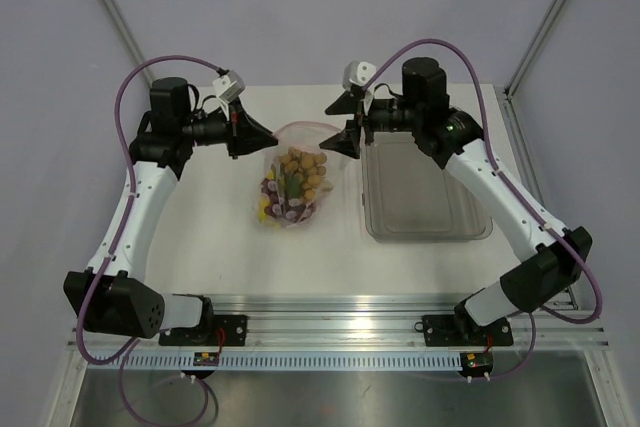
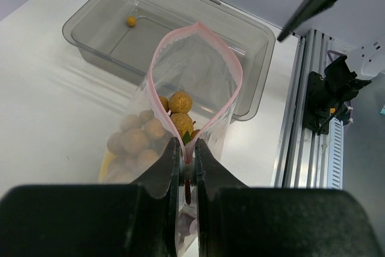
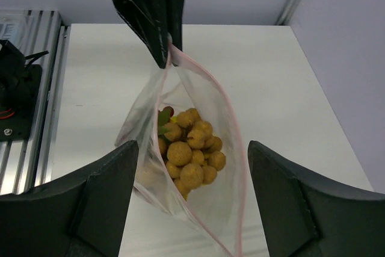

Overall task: Place the food in the zip-top bag and seal the zipper
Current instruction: Zip the zipper food storage bag at the center of the board.

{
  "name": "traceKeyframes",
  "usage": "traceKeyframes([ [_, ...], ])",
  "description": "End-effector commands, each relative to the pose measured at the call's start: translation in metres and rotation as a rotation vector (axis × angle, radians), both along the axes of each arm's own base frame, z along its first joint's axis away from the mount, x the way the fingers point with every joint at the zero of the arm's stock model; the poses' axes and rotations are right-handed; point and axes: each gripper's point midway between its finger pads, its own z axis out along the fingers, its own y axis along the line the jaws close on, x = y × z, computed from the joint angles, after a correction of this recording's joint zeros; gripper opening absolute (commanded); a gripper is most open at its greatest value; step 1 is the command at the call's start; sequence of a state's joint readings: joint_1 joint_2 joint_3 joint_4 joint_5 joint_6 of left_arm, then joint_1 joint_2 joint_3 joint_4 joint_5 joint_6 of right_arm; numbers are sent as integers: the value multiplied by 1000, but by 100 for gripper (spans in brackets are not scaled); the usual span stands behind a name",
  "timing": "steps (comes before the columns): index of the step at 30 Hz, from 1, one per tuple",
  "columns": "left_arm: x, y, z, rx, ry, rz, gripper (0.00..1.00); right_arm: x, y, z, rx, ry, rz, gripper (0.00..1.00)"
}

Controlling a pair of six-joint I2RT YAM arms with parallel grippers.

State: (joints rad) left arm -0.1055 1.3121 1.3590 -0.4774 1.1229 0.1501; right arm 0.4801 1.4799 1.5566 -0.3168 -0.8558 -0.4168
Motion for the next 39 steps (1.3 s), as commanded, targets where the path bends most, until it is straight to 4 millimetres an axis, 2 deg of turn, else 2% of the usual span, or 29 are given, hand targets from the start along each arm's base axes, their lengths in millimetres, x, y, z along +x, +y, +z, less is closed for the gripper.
traceKeyframes([
  [1,-9,-5,22,-23,-118,-60,0,-4,24,-7,-70,-15,51,82],
  [3,-10,-5,19,-18,-115,-64,0,-3,35,-14,-91,-15,64,84],
  [7,-12,-6,13,-8,-105,-80,0,-3,53,-13,-95,-29,94,87],
  [12,-20,-7,9,-4,-98,-126,0,6,63,-22,-113,-24,97,88],
  [14,-20,-8,10,0,-110,-143,0,7,66,-20,-109,-29,103,88],
  [18,-18,-10,8,8,-98,-148,0,11,75,-30,-127,0,118,89],
  [23,-11,-10,5,19,-93,-128,0,-1,86,-41,-140,47,177,88],
  [29,-11,-12,5,16,-94,-141,0,-14,94,-54,-160,71,218,85],
  [33,-14,-13,6,22,-100,-161,0,-8,98,-63,-181,87,210,74],
  [34,-14,-13,6,25,-100,-163,0,-8,98,-61,-184,89,209,63],
  [36,-15,-13,4,32,-95,-163,0,-5,99,-60,-185,90,203,54],
  [37,-14,-13,4,33,-93,-161,0,-6,99,-61,-187,92,204,44],
  [39,-13,-12,4,36,-90,-157,0,-5,98,-60,-183,90,200,33],
])
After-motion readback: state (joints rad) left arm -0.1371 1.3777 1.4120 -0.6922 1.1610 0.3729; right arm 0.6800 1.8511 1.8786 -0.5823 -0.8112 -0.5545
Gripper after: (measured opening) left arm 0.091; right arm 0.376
